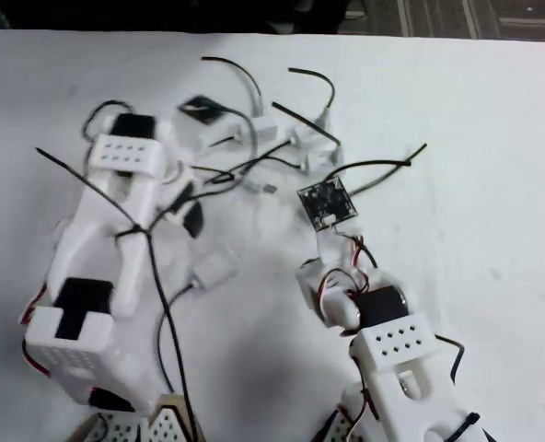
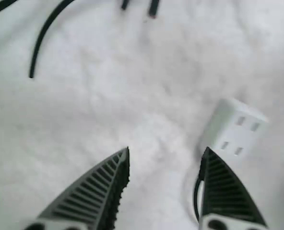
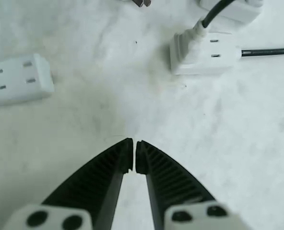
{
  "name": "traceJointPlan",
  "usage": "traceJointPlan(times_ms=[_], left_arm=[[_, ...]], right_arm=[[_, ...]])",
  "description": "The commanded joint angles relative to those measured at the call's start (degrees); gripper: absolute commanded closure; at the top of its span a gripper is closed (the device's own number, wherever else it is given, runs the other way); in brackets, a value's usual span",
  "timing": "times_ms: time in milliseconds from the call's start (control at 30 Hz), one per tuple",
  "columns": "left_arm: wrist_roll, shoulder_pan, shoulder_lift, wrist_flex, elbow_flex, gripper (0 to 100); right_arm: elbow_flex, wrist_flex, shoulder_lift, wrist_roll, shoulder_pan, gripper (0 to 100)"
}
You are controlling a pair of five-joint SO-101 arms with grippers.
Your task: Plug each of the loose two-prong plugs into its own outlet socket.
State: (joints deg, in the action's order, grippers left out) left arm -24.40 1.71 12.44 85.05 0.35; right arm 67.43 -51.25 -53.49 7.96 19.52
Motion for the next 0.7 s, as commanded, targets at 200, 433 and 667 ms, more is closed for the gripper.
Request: traceJointPlan(times_ms=[200, 433, 667], left_arm=[[-4.7, -1.9, -1.3, -3.0, 8.1, 75], [-4.1, -3.7, -6.6, -1.5, 12.5, 75], [-4.5, 7.1, -23.6, -2.3, 23.6, 75]], right_arm=[[-0.4, 0.7, -1.1, 0.5, -0.5, 97.7], [-1.0, 0.7, -1.6, 0.5, -3.3, 97.4], [-12.2, -10.7, -0.4, 3.1, -2.9, 92.9]])
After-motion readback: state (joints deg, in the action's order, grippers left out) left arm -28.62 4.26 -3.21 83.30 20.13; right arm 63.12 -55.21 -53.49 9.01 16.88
